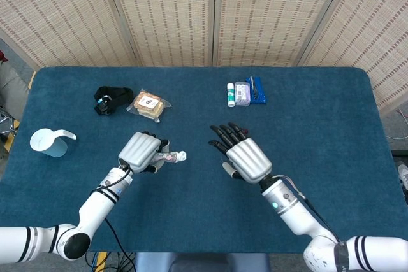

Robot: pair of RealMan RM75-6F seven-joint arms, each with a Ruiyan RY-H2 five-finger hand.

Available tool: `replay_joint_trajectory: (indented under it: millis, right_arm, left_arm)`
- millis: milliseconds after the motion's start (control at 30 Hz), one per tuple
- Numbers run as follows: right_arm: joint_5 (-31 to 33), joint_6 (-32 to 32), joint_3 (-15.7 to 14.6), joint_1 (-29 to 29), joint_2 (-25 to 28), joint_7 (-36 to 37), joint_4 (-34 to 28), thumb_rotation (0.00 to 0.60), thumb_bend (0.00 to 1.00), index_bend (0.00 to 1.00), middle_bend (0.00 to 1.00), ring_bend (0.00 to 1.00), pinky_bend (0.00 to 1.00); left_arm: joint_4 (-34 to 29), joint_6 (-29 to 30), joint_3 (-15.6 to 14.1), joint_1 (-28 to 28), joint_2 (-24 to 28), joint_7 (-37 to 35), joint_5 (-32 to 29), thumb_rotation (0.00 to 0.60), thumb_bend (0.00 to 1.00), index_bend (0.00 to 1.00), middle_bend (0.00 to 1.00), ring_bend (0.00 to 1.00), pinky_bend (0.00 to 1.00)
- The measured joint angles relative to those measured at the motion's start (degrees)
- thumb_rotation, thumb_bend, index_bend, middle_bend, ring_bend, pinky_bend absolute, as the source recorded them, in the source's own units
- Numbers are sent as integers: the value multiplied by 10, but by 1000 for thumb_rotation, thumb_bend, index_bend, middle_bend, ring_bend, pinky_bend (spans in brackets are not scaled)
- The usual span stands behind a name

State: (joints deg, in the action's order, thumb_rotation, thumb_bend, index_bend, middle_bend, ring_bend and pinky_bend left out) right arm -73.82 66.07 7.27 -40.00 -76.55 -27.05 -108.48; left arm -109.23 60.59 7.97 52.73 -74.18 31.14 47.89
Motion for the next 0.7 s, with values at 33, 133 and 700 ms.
replay_joint_trajectory:
  millis: [33,133,700]
  right_arm:
    - [-6,9,-1,7,10,5,-6,600,341,228,21,0,0]
    - [-18,27,-3,24,32,13,-15,600,341,228,21,0,0]
    - [-28,62,-9,81,99,34,-19,600,341,229,21,0,0]
  left_arm:
    - [7,-3,-2,-1,-5,-3,1,600,394,537,639,428,347]
    - [32,-9,-9,-3,-21,-9,7,600,394,522,609,420,346]
    - [143,-16,-35,-33,-93,-32,36,600,393,198,293,137,281]
